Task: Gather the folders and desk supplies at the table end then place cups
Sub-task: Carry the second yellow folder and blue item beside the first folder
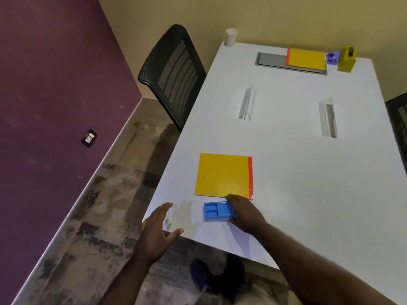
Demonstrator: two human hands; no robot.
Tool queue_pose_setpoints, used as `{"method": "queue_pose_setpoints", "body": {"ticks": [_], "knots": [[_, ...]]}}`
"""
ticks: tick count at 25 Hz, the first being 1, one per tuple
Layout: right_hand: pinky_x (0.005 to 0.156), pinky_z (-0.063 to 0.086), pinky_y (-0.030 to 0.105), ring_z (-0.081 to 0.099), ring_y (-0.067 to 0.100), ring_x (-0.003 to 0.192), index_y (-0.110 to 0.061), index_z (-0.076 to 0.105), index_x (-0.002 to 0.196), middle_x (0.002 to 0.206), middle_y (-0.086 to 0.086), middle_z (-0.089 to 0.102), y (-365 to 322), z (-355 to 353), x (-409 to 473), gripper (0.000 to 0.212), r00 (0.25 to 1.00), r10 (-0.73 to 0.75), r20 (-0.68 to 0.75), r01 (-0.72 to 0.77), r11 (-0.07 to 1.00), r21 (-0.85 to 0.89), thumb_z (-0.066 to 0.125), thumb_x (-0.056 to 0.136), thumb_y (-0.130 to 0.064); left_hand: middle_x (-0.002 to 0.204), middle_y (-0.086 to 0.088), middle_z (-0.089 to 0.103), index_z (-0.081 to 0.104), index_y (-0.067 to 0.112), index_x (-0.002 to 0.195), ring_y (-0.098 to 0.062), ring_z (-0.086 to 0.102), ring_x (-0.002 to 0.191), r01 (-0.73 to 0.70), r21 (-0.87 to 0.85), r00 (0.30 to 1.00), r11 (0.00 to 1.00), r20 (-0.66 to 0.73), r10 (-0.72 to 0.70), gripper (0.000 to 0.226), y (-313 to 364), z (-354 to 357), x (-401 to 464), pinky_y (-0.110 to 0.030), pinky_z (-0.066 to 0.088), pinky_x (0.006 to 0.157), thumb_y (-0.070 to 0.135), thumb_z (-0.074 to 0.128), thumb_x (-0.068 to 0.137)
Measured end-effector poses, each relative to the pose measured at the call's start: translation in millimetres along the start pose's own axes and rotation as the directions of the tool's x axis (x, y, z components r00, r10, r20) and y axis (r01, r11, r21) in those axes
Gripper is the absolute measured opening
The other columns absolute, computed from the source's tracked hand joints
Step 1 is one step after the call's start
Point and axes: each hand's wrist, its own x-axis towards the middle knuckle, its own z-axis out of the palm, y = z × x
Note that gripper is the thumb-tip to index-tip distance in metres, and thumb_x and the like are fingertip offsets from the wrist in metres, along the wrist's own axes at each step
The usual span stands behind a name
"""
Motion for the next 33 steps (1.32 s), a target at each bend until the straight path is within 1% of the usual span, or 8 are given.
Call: {"method": "queue_pose_setpoints", "body": {"ticks": [4, 10, 16, 19, 24, 28, 30, 33], "knots": [[0.104, 0.041, 0.038, 0.047, 0.022, 0.123, -0.022, 0.044, 0.137, 0.138, 0.001, 0.052, -14, 7, 2, 0.065, 0.997, 0.050, -0.061, -0.052, 0.998, -0.027, 0.074, 0.079, -0.028, 0.148, 0.009, 0.041, 0.039, 0.028, 0.141, -0.013, 0.039, 0.134, -0.039, 0.033, 0.998, 0.999, 0.058, 0.037, 0.077, -19, -5, 26, -0.041, 0.034, 0.111, 0.045, 0.076, 0.077], [0.101, 0.043, 0.035, 0.050, 0.021, 0.121, -0.020, 0.046, 0.135, 0.136, 0.001, 0.054, -6, -3, -15, 0.064, 0.971, 0.126, -0.205, -0.120, 0.992, 0.040, 0.074, 0.079, -0.034, 0.151, 0.008, 0.038, 0.036, 0.029, 0.143, -0.014, 0.040, 0.136, -0.128, 0.052, 0.975, 0.990, 0.189, 0.116, 0.078, -7, 0, 81, -0.046, 0.033, 0.112, 0.051, 0.072, 0.078], [0.078, 0.044, 0.028, 0.062, 0.027, 0.099, -0.011, 0.057, 0.124, 0.115, 0.007, 0.065, 24, -45, -21, 0.059, 0.867, 0.279, -0.412, -0.225, 0.958, 0.177, 0.081, 0.072, -0.025, 0.149, 0.004, 0.041, 0.038, 0.024, 0.143, -0.018, 0.040, 0.136, -0.240, 0.046, 0.942, 0.970, 0.254, 0.221, 0.077, 26, 20, 157, -0.043, 0.033, 0.108, 0.046, 0.074, 0.079], [0.073, 0.044, 0.026, 0.063, 0.025, 0.092, -0.011, 0.058, 0.119, 0.108, 0.006, 0.066, 43, -64, -17, 0.055, 0.810, 0.344, -0.475, -0.263, 0.937, 0.230, 0.082, 0.072, -0.024, 0.150, 0.000, 0.040, 0.035, 0.020, 0.145, -0.022, 0.038, 0.137, -0.238, 0.096, 0.928, 0.966, 0.315, 0.197, 0.080, 40, 35, 199, -0.047, 0.034, 0.108, 0.048, 0.072, 0.080], [0.075, 0.048, 0.027, 0.061, 0.021, 0.096, -0.012, 0.056, 0.122, 0.111, 0.005, 0.065, 71, -72, -11, 0.056, 0.795, 0.405, -0.452, -0.316, 0.912, 0.262, 0.081, 0.073, -0.026, 0.162, -0.002, 0.014, 0.012, 0.020, 0.153, -0.027, 0.014, 0.148, -0.231, 0.286, 0.875, 0.930, 0.478, 0.071, 0.096, 47, 63, 255, -0.053, 0.019, 0.116, 0.056, 0.066, 0.081], [0.077, 0.050, 0.029, 0.059, 0.019, 0.099, -0.014, 0.055, 0.123, 0.114, 0.002, 0.064, 83, -75, -6, 0.056, 0.793, 0.436, -0.425, -0.330, 0.894, 0.302, 0.080, 0.075, -0.026, 0.163, -0.003, -0.002, -0.001, 0.019, 0.154, -0.027, 0.000, 0.150, -0.320, 0.406, 0.822, 0.856, 0.568, 0.037, 0.113, 49, 82, 278, -0.053, 0.006, 0.118, 0.059, 0.070, 0.076], [0.079, 0.051, 0.031, 0.058, 0.019, 0.102, -0.014, 0.054, 0.124, 0.116, 0.002, 0.063, 88, -76, -6, 0.056, 0.795, 0.441, -0.417, -0.330, 0.891, 0.313, 0.079, 0.076, -0.027, 0.163, -0.004, 0.003, 0.001, 0.018, 0.154, -0.027, 0.004, 0.149, -0.328, 0.414, 0.823, 0.849, 0.567, 0.041, 0.117, 52, 89, 280, -0.052, 0.006, 0.118, 0.059, 0.073, 0.072], [0.080, 0.050, 0.029, 0.058, 0.018, 0.103, -0.013, 0.054, 0.125, 0.117, 0.004, 0.063, 93, -78, -3, 0.057, 0.796, 0.439, -0.416, -0.328, 0.891, 0.313, 0.079, 0.076, -0.028, 0.154, -0.006, 0.030, 0.015, 0.017, 0.151, -0.026, 0.027, 0.142, -0.345, 0.438, 0.853, 0.830, 0.515, 0.082, 0.117, 58, 92, 282, -0.051, 0.017, 0.116, 0.060, 0.079, 0.062]]}}
